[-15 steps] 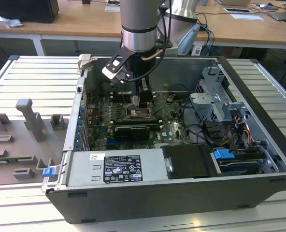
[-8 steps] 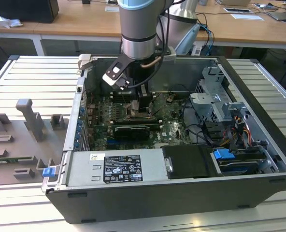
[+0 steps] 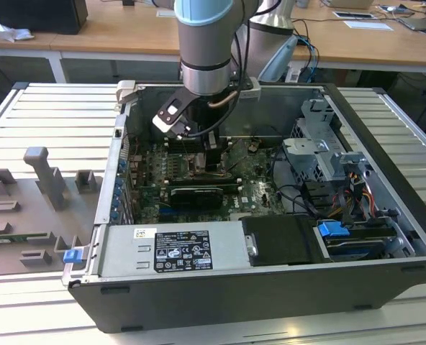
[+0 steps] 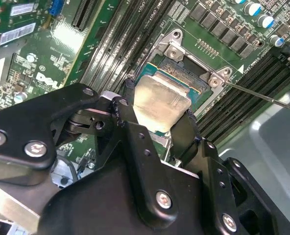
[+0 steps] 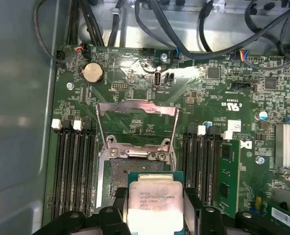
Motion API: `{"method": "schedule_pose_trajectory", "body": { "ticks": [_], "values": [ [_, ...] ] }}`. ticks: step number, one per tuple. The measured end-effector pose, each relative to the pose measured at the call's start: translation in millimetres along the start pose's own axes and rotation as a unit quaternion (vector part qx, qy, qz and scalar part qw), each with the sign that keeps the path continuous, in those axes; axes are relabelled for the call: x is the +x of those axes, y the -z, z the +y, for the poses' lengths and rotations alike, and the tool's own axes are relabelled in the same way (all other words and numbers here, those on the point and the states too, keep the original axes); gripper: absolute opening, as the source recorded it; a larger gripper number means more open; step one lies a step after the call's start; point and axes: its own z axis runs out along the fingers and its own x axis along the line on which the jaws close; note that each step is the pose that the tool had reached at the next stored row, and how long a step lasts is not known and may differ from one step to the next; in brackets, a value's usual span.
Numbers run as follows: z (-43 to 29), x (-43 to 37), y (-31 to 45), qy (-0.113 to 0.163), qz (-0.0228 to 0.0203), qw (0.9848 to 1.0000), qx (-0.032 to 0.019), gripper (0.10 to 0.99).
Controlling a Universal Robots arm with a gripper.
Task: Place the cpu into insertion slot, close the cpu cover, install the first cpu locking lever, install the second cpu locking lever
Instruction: 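Place the cpu into insertion slot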
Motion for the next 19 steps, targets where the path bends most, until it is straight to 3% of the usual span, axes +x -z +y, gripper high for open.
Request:
{"method": "schedule_pose_trajectory", "body": {
  "ticks": [11, 17, 19],
  "values": [
    [-1.0, 7.8, -11.4, -0.01, -0.001, 0.9999, -0.0002, 0.541],
    [-1.2, 18.2, -20.0, -0.011, -0.0009, 0.9999, -0.0002, 0.541],
    [-1.5, 18.1, -22.7, -0.024, -0.0021, 0.9997, -0.0004, 0.541]
  ]
}}
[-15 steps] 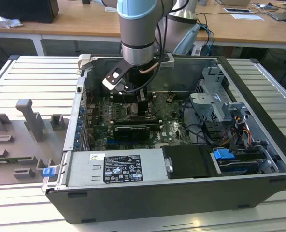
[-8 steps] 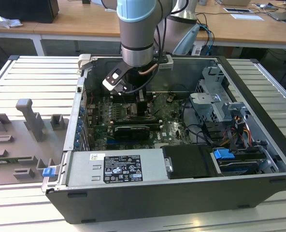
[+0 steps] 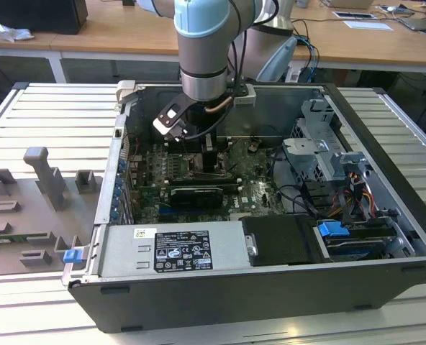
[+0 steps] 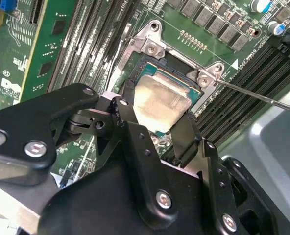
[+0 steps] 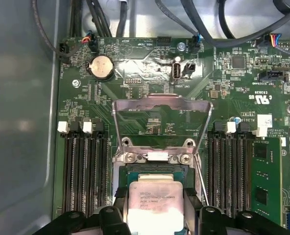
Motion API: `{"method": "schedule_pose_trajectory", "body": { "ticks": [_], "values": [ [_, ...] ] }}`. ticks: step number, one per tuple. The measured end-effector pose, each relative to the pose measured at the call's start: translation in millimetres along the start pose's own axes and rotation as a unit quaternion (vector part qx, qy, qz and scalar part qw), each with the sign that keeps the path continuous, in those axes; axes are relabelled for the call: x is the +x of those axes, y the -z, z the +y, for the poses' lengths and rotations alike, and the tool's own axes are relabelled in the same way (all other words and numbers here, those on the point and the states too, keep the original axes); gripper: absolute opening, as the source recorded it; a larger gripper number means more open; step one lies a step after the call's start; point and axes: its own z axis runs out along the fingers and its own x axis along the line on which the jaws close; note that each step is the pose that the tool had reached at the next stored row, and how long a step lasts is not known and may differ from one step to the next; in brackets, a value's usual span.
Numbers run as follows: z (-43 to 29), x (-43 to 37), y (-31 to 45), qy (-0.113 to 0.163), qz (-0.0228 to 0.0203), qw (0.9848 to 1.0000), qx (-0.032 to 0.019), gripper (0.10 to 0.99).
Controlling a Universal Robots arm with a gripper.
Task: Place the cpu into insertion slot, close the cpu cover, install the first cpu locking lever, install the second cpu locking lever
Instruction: 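Place the cpu into insertion slot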
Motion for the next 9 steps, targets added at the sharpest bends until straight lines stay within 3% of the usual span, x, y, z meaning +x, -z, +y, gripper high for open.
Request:
{"method": "schedule_pose_trajectory", "body": {
  "ticks": [9],
  "values": [
    [0.0, -0.1, -3.9, -0.009, -0.001, 1.0, -0.0001, 0.541]
  ]
}}
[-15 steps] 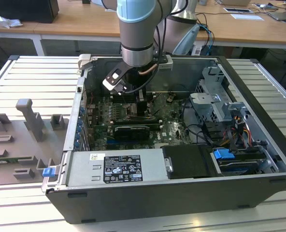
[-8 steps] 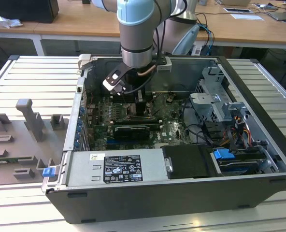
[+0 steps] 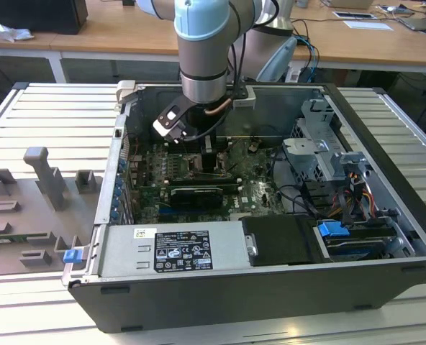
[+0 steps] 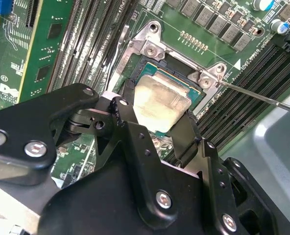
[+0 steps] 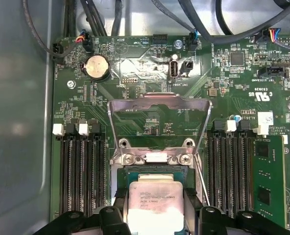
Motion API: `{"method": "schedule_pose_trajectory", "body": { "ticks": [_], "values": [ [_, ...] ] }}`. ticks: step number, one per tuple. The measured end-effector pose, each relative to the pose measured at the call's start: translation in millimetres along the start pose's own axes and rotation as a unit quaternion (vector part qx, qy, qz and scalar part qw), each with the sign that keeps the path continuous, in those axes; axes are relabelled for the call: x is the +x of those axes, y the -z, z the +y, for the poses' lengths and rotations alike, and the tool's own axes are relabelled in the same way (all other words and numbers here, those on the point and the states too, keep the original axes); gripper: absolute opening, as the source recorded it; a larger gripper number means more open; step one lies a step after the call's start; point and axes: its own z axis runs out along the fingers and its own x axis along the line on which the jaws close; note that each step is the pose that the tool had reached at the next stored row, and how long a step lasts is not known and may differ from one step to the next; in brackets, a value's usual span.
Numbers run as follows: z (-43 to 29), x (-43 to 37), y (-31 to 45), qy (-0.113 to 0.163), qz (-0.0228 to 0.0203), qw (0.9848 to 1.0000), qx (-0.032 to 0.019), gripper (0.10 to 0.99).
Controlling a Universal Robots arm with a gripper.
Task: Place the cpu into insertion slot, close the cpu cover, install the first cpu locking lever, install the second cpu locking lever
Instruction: 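Place the cpu into insertion slot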
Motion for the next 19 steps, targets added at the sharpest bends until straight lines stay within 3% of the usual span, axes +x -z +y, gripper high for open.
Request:
{"method": "schedule_pose_trajectory", "body": {
  "ticks": [15, 19],
  "values": [
    [0.8, 0.1, -1.9, -0.002, -0.0003, 1.0, 0.0, 0.541],
    [0.8, 0.1, -1.9, -0.002, -0.0004, 1.0, 0.0, 0.616]
  ]
}}
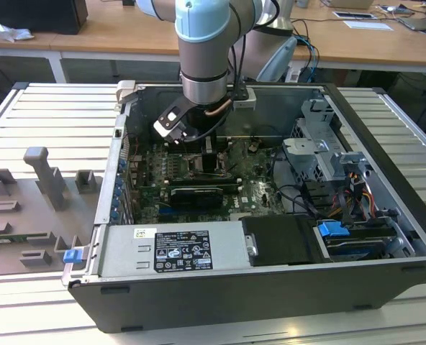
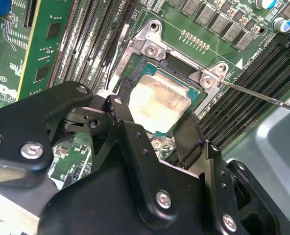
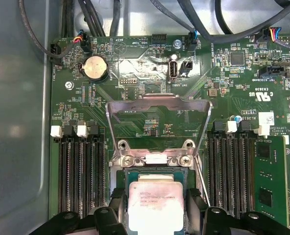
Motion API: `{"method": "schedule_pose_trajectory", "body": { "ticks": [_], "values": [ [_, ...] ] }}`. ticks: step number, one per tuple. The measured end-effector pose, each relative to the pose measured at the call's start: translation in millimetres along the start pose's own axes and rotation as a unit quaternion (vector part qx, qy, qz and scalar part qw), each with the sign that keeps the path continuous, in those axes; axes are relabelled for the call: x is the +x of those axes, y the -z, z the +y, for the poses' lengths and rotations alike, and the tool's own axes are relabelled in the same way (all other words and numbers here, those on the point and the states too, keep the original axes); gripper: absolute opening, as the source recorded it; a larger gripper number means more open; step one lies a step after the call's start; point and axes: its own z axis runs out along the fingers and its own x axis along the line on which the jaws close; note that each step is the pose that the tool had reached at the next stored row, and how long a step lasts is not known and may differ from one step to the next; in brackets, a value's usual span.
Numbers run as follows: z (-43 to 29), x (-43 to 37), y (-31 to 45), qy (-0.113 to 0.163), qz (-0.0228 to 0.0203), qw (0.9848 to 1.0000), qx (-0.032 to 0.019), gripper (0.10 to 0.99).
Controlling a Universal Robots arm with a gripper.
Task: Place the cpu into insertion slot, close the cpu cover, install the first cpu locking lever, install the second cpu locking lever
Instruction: 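Place the cpu into insertion slot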
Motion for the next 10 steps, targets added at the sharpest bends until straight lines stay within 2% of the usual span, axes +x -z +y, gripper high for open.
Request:
{"method": "schedule_pose_trajectory", "body": {
  "ticks": [5, 10],
  "values": [
    [0.1, 0.0, 1.1, 0.0, -0.0001, 1.0, 0.0, 0.616],
    [1.3, 0.3, 14.8, 0.0, 0.0, 1.0, 0.0002, 0.616]
  ]
}}
